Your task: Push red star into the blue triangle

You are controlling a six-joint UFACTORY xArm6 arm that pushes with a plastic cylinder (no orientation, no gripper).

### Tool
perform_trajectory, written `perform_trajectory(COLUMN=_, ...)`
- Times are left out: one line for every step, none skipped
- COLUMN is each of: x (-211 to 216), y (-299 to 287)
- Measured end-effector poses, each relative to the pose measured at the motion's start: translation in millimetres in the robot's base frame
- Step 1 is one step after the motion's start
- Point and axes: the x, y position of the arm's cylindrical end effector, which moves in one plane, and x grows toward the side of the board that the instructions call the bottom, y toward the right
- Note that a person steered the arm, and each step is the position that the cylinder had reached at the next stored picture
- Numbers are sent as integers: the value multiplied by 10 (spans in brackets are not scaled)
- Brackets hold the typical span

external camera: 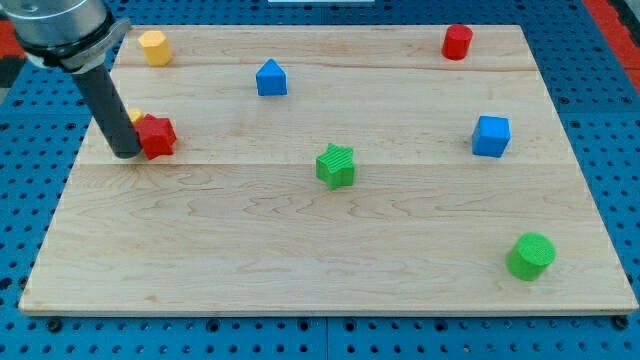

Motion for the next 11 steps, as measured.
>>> perform_trajectory(x=-222, y=161)
perform_trajectory(x=-469, y=577)
perform_trajectory(x=-712, y=1084)
perform_trajectory(x=-925, y=1689)
perform_trajectory(x=-1015, y=2241)
perform_trajectory(x=-1184, y=2596)
perform_trajectory(x=-1573, y=2569)
perform_trajectory(x=-1663, y=2274)
perform_trajectory(x=-1666, y=2105)
perform_trajectory(x=-2020, y=2243)
perform_trajectory(x=-2206, y=1976)
